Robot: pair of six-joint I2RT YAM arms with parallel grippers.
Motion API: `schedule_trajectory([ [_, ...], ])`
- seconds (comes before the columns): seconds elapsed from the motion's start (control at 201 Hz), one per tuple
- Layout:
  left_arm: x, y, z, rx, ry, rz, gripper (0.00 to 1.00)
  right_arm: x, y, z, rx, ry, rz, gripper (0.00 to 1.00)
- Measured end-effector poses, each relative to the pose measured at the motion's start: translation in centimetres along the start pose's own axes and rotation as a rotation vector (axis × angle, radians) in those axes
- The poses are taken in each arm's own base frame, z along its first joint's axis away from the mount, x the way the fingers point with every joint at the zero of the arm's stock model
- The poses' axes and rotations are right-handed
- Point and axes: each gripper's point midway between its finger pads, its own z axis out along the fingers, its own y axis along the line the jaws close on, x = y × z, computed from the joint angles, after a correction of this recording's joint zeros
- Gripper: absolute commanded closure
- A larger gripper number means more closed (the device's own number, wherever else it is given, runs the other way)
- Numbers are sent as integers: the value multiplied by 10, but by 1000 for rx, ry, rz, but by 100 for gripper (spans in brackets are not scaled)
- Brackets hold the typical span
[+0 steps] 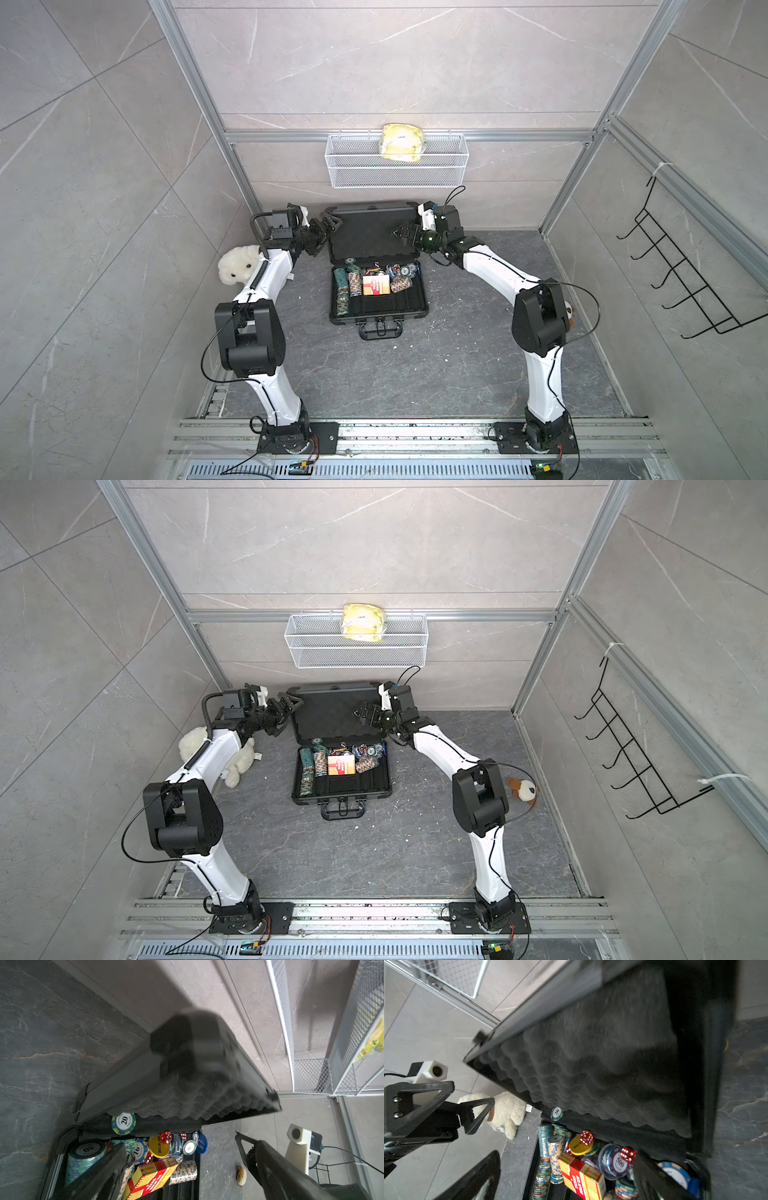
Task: Open the poker set cases
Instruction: Open the case lid on the poker set case, then reset both arms
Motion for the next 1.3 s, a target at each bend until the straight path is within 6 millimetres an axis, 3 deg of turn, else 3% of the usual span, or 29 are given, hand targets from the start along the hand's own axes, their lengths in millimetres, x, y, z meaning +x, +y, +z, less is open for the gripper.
schedule_trajectory([
  [0.124, -15, 14, 6, -21, -9, -23, 0, -21, -2, 6, 10, -8, -9, 0],
  [0.244, -27, 23, 4, -30, -28, -32, 0, -39, 12, -2, -3, -30, -47, 0],
  [0.314, -31, 25, 0, -38, -39, -26, 0, -41, 16, -8, -2, -32, -65, 0],
  [0.403, -27, 34, -11, -93, -56, -14, 0, -28, 11, -20, 33, -14, -76, 0],
  [0.498, -10, 49, -41, -228, -109, 7, 0, -1, -7, -49, 130, 12, -77, 0],
  [0.662, 31, 65, -124, -397, -297, 182, 0, 28, -35, -123, 328, -32, -161, 0],
  [0.771, 58, 91, -148, -490, -373, 309, 1, 45, -60, -177, 478, -97, -286, 0],
  [0.861, 83, 129, -142, -589, -358, 396, 1, 60, -95, -211, 632, -140, -371, 0],
  [0.951, 114, 166, -130, -654, -291, 478, 1, 83, -144, -235, 773, -139, -396, 0],
  [1.035, 137, 193, -120, -693, -239, 548, 1, 108, -190, -251, 870, -122, -387, 0],
  [1.12, 146, 210, -114, -709, -232, 599, 1, 131, -226, -261, 946, -91, -387, 0],
  [1.19, 149, 215, -112, -710, -234, 637, 1, 140, -244, -261, 975, -97, -389, 0],
  [1.299, 138, 205, -106, -661, -306, 704, 1, 140, -258, -262, 968, -172, -384, 0],
])
